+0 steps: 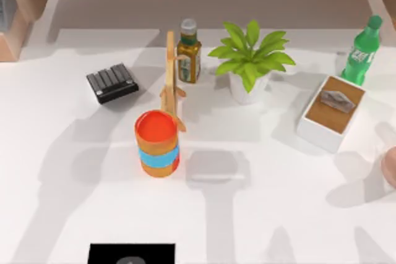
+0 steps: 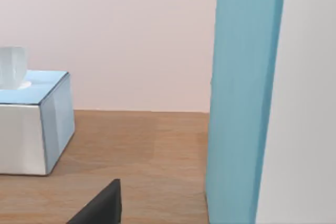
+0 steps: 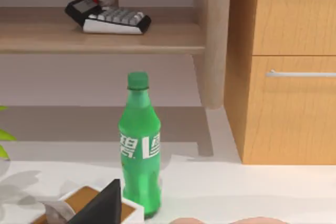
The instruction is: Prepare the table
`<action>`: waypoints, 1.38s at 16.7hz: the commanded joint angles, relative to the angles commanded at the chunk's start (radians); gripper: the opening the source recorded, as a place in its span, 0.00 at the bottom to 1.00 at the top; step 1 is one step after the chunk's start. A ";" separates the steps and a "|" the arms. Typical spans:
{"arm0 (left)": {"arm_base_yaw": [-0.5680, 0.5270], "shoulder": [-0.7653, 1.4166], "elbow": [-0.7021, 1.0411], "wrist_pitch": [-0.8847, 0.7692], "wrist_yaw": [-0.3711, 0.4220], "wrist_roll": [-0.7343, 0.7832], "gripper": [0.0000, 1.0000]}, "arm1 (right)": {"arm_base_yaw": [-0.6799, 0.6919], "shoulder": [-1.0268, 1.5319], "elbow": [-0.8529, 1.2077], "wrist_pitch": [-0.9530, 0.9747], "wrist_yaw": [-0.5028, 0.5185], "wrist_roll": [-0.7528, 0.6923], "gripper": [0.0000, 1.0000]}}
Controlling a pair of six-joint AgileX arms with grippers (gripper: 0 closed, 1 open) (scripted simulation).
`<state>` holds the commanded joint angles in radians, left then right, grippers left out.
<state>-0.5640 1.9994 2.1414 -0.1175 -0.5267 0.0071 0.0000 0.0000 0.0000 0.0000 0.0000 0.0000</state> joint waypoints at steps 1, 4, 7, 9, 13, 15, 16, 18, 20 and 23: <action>-0.007 0.022 0.023 -0.002 -0.005 0.002 1.00 | 0.000 0.000 0.000 0.000 0.000 0.000 1.00; -0.011 0.035 0.037 -0.004 -0.008 0.003 1.00 | 0.000 0.000 0.000 0.000 0.000 0.000 1.00; -0.007 0.034 0.032 -0.003 -0.006 0.003 1.00 | 0.000 0.000 0.000 0.000 0.000 0.000 1.00; -0.005 0.043 0.048 -0.009 -0.003 0.003 1.00 | 0.000 0.000 0.000 0.000 0.000 0.000 1.00; 0.006 0.105 0.147 -0.044 0.010 0.002 1.00 | 0.000 0.000 0.000 0.000 0.000 0.000 1.00; 0.010 0.131 0.188 -0.060 0.015 0.002 1.00 | 0.000 0.000 0.000 0.000 0.000 0.000 1.00; 0.010 0.136 0.194 -0.062 0.015 0.002 1.00 | 0.000 0.000 0.000 0.000 0.000 0.000 1.00; 0.010 0.136 0.194 -0.062 0.015 0.002 1.00 | 0.000 0.000 0.000 0.000 0.000 0.000 1.00; 0.010 0.136 0.194 -0.062 0.015 0.002 0.92 | 0.000 0.000 0.000 0.000 0.000 0.000 1.00; 0.010 0.136 0.194 -0.062 0.015 0.002 0.70 | 0.000 0.000 0.000 0.000 0.000 0.000 1.00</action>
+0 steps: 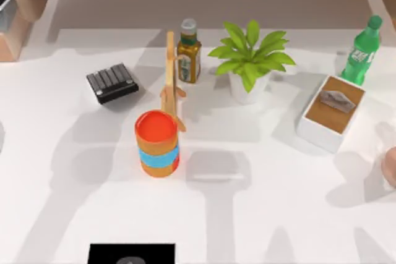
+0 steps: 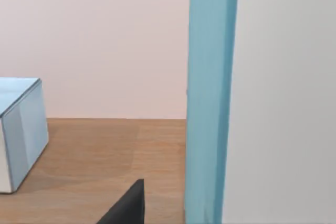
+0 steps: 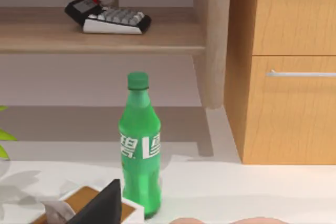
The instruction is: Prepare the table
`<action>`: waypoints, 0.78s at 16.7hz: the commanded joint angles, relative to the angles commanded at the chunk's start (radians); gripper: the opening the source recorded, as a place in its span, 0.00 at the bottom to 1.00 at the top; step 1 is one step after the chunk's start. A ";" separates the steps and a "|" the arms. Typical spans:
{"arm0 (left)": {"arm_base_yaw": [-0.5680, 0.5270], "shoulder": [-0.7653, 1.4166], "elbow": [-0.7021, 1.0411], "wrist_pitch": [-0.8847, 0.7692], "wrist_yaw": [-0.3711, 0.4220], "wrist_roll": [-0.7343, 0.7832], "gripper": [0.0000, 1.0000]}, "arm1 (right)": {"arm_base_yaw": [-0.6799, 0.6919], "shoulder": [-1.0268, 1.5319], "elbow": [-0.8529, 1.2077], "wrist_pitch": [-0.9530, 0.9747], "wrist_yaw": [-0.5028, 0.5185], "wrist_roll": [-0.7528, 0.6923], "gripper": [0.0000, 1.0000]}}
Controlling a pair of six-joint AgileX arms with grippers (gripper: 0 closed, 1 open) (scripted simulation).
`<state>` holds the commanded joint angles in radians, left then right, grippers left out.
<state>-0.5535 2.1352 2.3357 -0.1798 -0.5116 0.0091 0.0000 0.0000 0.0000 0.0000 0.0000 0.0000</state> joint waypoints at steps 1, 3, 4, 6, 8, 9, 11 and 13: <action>0.000 0.000 0.000 0.000 0.000 0.000 0.62 | 0.000 0.000 0.000 0.000 0.000 0.000 1.00; 0.000 0.000 0.000 0.000 0.000 0.000 0.47 | 0.000 0.000 0.000 0.000 0.000 0.000 1.00; 0.000 0.000 0.000 0.000 0.000 0.000 0.40 | 0.000 0.000 0.000 0.000 0.000 0.000 1.00; 0.000 0.000 0.000 0.000 0.000 0.000 0.25 | 0.000 0.000 0.000 0.000 0.000 0.000 1.00; 0.000 0.000 0.000 0.000 0.000 0.000 0.10 | 0.000 0.000 0.000 0.000 0.000 0.000 1.00; 0.000 0.000 0.000 0.000 0.000 0.000 0.02 | 0.000 0.000 0.000 0.000 0.000 0.000 1.00; 0.000 0.000 0.000 0.000 0.000 0.000 0.00 | 0.000 0.000 0.000 0.000 0.000 0.000 1.00; 0.000 0.000 0.000 0.000 0.000 0.000 0.00 | 0.000 0.000 0.000 0.000 0.000 0.000 1.00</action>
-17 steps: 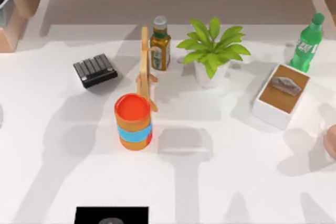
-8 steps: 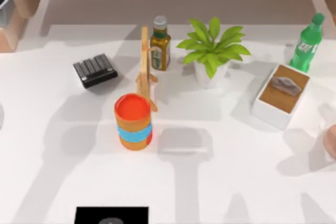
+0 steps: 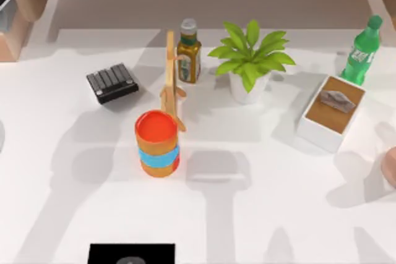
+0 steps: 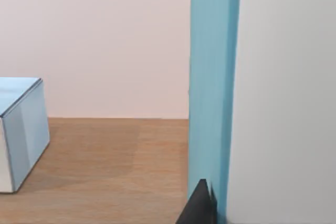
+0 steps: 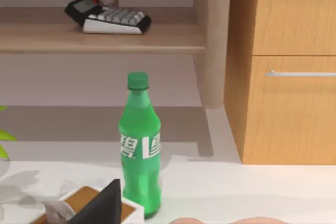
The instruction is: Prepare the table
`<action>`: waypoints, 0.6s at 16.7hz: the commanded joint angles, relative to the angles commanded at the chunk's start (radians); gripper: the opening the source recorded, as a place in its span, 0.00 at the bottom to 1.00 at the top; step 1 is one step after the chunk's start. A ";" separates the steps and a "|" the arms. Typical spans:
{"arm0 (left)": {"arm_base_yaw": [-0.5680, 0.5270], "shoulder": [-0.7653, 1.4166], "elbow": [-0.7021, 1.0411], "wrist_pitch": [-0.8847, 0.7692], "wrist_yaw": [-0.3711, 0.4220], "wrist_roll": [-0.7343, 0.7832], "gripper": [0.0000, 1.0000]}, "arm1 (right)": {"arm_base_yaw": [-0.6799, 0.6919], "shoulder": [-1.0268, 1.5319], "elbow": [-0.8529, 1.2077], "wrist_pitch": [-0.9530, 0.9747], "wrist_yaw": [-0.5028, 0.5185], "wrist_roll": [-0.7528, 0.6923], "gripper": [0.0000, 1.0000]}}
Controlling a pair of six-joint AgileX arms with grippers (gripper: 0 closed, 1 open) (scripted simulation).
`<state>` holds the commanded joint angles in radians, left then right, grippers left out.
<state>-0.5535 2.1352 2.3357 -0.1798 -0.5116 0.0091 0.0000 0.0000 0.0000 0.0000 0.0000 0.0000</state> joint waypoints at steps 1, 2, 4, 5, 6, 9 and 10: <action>0.000 0.000 0.000 0.000 0.000 0.000 0.00 | 0.000 0.000 0.000 0.000 0.000 0.000 1.00; 0.000 0.000 0.000 0.000 0.000 0.000 0.00 | 0.000 0.000 0.000 0.000 0.000 0.000 1.00; 0.000 0.000 0.000 0.000 0.000 0.000 0.00 | 0.000 0.000 0.000 0.000 0.000 0.000 1.00; -0.003 -0.001 0.000 0.000 0.000 0.001 0.00 | 0.000 0.000 0.000 0.000 0.000 0.000 1.00; -0.005 -0.004 -0.004 0.000 -0.001 0.001 0.00 | 0.000 0.000 0.000 0.000 0.000 0.000 1.00; -0.020 -0.064 -0.074 0.007 -0.021 0.002 0.00 | 0.000 0.000 0.000 0.000 0.000 0.000 1.00; -0.029 -0.093 -0.107 0.011 -0.029 0.002 0.00 | 0.000 0.000 0.000 0.000 0.000 0.000 1.00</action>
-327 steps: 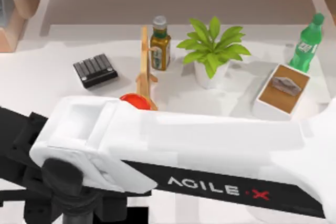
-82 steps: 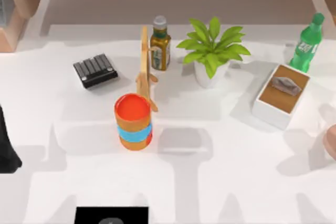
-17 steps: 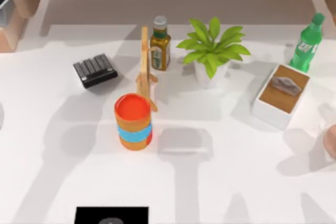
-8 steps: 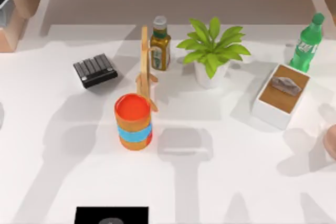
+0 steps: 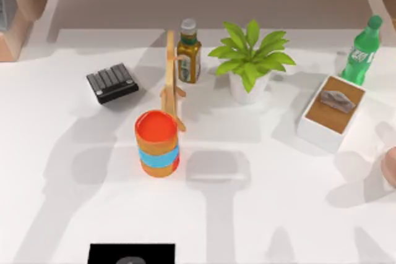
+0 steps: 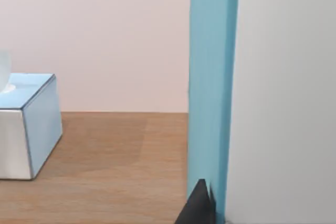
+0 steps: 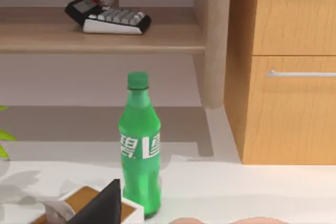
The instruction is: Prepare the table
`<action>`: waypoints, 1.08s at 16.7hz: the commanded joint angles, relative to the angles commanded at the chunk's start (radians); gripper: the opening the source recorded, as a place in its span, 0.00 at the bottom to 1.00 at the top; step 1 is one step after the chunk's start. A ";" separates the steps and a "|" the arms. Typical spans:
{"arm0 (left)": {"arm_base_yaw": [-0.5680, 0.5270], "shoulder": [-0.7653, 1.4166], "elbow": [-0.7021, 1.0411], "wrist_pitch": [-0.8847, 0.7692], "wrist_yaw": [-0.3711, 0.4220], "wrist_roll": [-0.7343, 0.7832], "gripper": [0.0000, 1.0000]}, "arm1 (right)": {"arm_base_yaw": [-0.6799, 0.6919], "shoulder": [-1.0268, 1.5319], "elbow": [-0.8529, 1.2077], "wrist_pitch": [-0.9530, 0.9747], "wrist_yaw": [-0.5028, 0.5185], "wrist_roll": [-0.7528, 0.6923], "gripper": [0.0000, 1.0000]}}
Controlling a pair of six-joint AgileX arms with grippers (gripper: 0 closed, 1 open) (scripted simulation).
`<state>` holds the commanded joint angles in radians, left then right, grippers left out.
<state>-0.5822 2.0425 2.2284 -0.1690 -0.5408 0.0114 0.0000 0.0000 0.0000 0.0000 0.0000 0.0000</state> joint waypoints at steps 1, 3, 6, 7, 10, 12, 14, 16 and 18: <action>-0.009 -0.028 -0.030 0.004 -0.008 0.001 0.00 | 0.000 0.000 0.000 0.000 0.000 0.000 1.00; -0.020 -0.061 -0.065 0.009 -0.019 0.002 0.00 | 0.000 0.000 0.000 0.000 0.000 0.000 1.00; -0.021 -0.063 -0.067 0.010 -0.020 0.002 0.00 | 0.000 0.000 0.000 0.000 0.000 0.000 1.00; -0.016 -0.059 -0.062 0.009 -0.018 0.003 0.00 | 0.000 0.000 0.000 0.000 0.000 0.000 1.00; 0.007 -0.079 -0.061 0.025 -0.010 0.021 0.00 | 0.000 0.000 0.000 0.000 0.000 0.000 1.00; 0.067 -0.117 -0.071 0.059 0.008 0.066 0.00 | 0.000 0.000 0.000 0.000 0.000 0.000 1.00; 0.165 -0.163 -0.099 0.104 0.033 0.139 0.00 | 0.000 0.000 0.000 0.000 0.000 0.000 1.00; 0.289 -0.207 -0.147 0.153 0.064 0.232 0.00 | 0.000 0.000 0.000 0.000 0.000 0.000 1.00; 0.431 -0.240 -0.222 0.202 0.104 0.346 0.00 | 0.000 0.000 0.000 0.000 0.000 0.000 1.00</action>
<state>-0.1510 1.8021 2.0064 0.0331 -0.4366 0.3571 0.0000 0.0000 0.0000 0.0000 0.0000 0.0000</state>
